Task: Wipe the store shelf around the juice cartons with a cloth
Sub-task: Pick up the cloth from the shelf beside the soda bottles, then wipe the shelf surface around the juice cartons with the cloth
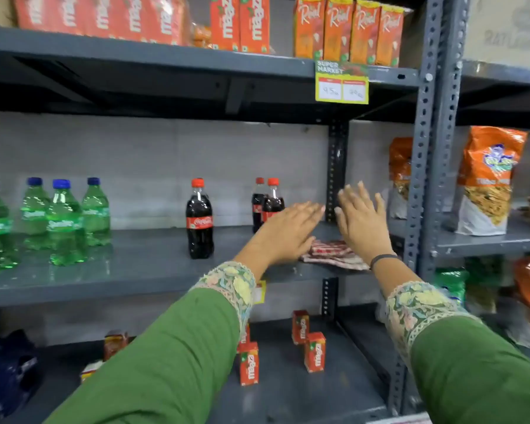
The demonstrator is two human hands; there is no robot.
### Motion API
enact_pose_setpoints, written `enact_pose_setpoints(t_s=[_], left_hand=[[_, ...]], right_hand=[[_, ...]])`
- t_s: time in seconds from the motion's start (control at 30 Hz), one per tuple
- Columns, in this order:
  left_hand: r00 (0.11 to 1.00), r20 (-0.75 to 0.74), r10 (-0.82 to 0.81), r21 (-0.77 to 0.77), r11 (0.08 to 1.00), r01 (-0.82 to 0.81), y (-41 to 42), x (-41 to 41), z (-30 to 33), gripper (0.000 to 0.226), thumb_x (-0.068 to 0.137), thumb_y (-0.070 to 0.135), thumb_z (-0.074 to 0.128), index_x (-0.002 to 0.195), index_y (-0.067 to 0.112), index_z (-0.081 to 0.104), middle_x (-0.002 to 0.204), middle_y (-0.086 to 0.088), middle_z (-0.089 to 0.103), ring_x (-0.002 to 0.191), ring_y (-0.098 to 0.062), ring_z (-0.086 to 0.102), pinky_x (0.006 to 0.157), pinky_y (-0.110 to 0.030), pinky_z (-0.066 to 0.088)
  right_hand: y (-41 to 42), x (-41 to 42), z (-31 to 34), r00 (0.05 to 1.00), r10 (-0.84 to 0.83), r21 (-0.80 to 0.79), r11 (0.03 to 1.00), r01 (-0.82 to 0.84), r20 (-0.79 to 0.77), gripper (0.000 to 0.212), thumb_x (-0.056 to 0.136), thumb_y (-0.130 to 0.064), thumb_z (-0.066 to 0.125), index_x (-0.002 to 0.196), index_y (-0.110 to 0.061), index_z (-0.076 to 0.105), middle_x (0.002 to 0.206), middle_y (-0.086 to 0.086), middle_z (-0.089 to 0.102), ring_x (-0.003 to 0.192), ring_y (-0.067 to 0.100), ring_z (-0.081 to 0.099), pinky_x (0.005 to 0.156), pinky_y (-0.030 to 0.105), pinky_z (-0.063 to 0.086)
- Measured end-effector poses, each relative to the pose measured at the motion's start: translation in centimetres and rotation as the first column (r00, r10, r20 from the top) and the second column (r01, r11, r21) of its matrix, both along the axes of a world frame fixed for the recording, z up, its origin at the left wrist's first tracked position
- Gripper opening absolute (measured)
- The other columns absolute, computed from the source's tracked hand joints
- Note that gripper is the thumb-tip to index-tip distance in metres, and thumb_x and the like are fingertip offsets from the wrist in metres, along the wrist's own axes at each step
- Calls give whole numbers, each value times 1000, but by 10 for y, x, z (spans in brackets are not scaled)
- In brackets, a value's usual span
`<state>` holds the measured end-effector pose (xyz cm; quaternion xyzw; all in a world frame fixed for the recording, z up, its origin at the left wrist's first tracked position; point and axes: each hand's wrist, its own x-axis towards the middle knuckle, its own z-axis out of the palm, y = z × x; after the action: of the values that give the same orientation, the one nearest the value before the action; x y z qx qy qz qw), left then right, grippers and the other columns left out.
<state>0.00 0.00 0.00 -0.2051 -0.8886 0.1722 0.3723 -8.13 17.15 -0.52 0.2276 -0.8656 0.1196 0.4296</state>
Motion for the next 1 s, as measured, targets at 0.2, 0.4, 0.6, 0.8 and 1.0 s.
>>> enact_pose_setpoints(t_s=[0.2, 0.4, 0.6, 0.8, 1.0], left_hand=[[957, 287, 32, 131, 989, -72, 21, -20, -55, 54, 91, 33, 42, 138, 9, 33, 139, -12, 44, 123, -29, 43, 93, -46, 47], [996, 54, -72, 86, 994, 67, 19, 1, -61, 34, 79, 2, 54, 112, -1, 56, 102, -20, 64, 92, -36, 59, 71, -46, 54], [955, -73, -288, -9, 958, 288, -43, 91, -134, 33, 75, 10, 57, 107, -1, 56, 89, -15, 71, 78, -29, 64, 64, -35, 53], [989, 137, 55, 161, 984, -77, -164, 198, -236, 36, 80, 23, 51, 112, 8, 54, 96, -10, 70, 91, -22, 52, 77, -35, 46], [861, 323, 392, 250, 842, -477, -273, 312, -296, 36, 79, 25, 46, 107, 15, 66, 95, -3, 72, 87, -21, 64, 80, -30, 41]], right_hand=[[25, -8, -68, 985, 102, 141, 982, -122, 139, 72, 86, -63, 15, 115, -17, 61, 119, 8, 67, 125, 29, 51, 101, 47, 40], [31, -5, -102, 967, 59, 130, 991, -27, -246, 42, 78, -33, 64, 115, -17, 53, 112, 10, 67, 118, 25, 40, 101, 45, 28], [-24, 65, -179, 871, 204, -18, 972, -236, -447, 32, 72, -11, 72, 100, -19, 62, 94, 4, 72, 111, 18, 48, 103, 41, 18], [-148, 160, -262, 858, 511, 191, 849, -493, -51, 42, 72, -19, 61, 113, -23, 58, 84, -5, 69, 90, 17, 49, 88, 38, 31], [-300, 241, -289, 657, 660, 245, 613, -751, 363, 43, 55, -15, 75, 96, -18, 63, 92, 2, 68, 80, 25, 62, 73, 31, 35]])
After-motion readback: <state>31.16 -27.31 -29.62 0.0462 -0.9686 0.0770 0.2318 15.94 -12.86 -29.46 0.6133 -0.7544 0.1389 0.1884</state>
